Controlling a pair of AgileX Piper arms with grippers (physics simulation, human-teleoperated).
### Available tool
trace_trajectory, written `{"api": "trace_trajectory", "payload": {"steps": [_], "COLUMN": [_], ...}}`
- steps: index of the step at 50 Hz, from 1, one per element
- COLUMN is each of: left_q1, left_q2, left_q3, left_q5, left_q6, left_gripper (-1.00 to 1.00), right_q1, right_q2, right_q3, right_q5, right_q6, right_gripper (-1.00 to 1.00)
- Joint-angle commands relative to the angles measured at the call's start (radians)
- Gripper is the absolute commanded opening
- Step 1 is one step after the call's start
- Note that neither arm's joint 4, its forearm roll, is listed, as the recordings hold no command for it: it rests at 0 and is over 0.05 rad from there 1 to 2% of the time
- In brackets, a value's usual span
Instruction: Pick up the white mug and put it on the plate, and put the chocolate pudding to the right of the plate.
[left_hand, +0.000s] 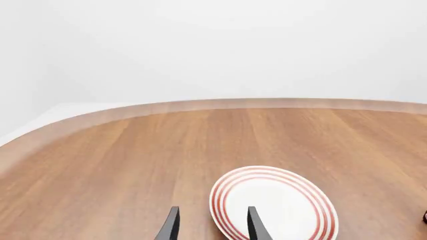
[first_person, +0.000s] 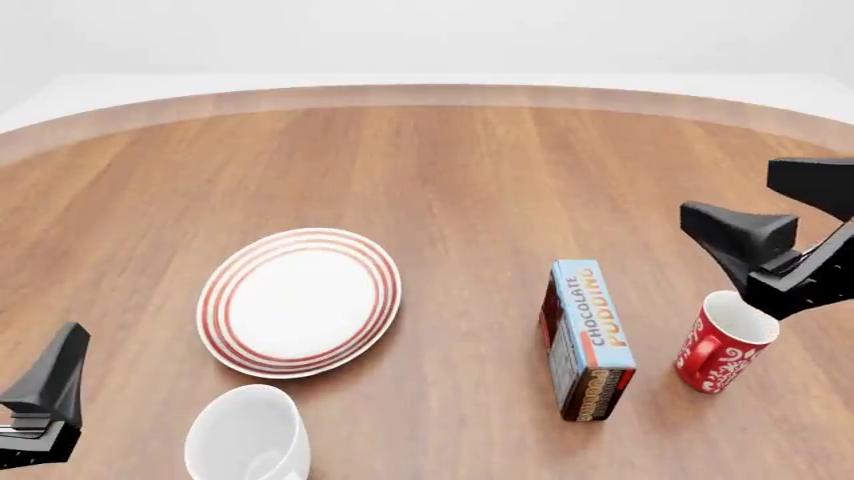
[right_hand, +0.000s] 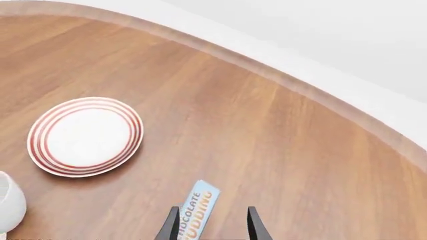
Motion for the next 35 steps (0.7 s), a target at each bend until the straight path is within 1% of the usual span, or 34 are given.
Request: {"api": "trace_trajectory", "payload": {"steps": [1, 2, 5, 6, 9, 15, 20, 21, 24, 26, 27, 29, 31, 32, 33, 34, 35], "left_q1": [0.0, 0.0, 0.0, 0.0, 0.0, 0.0, 0.0, 0.0, 0.0, 0.0, 0.0, 0.0, 0.0, 0.0, 0.0, 0.0, 0.0], "left_q2": [0.0, 0.0, 0.0, 0.0, 0.0, 0.0, 0.0, 0.0, 0.0, 0.0, 0.0, 0.0, 0.0, 0.0, 0.0, 0.0, 0.0], "left_q3": [0.0, 0.0, 0.0, 0.0, 0.0, 0.0, 0.0, 0.0, 0.0, 0.0, 0.0, 0.0, 0.0, 0.0, 0.0, 0.0, 0.0], "left_q5": [0.0, 0.0, 0.0, 0.0, 0.0, 0.0, 0.0, 0.0, 0.0, 0.0, 0.0, 0.0, 0.0, 0.0, 0.0, 0.0, 0.0], "left_q6": [0.0, 0.0, 0.0, 0.0, 0.0, 0.0, 0.0, 0.0, 0.0, 0.0, 0.0, 0.0, 0.0, 0.0, 0.0, 0.0, 0.0], "left_gripper": [1.0, 1.0, 1.0, 1.0, 1.0, 1.0, 1.0, 1.0, 1.0, 1.0, 1.0, 1.0, 1.0, 1.0, 1.0, 1.0, 1.0], "right_q1": [0.01, 0.008, 0.008, 0.041, 0.041, 0.049, 0.052, 0.056, 0.056, 0.063, 0.068, 0.066, 0.071, 0.065, 0.063, 0.068, 0.068], "right_q2": [0.102, 0.114, 0.127, 0.284, 0.29, 0.311, 0.318, 0.332, 0.332, 0.359, 0.368, 0.383, 0.4, 0.409, 0.417, 0.433, 0.433], "right_q3": [-0.072, -0.081, -0.099, -0.236, -0.235, -0.241, -0.241, -0.245, -0.245, -0.261, -0.268, -0.273, -0.281, -0.285, -0.288, -0.298, -0.298], "right_q5": [0.045, 0.056, 0.076, 0.188, 0.182, 0.179, 0.179, 0.178, 0.178, 0.187, 0.191, 0.192, 0.201, 0.202, 0.204, 0.211, 0.211], "right_q6": [0.037, 0.025, 0.029, 0.084, 0.085, 0.107, 0.111, 0.123, 0.123, 0.145, 0.169, 0.158, 0.2, 0.183, 0.179, 0.208, 0.208], "right_gripper": [1.0, 1.0, 1.0, 1.0, 1.0, 1.0, 1.0, 1.0, 1.0, 1.0, 1.0, 1.0, 1.0, 1.0, 1.0, 1.0, 1.0]}}
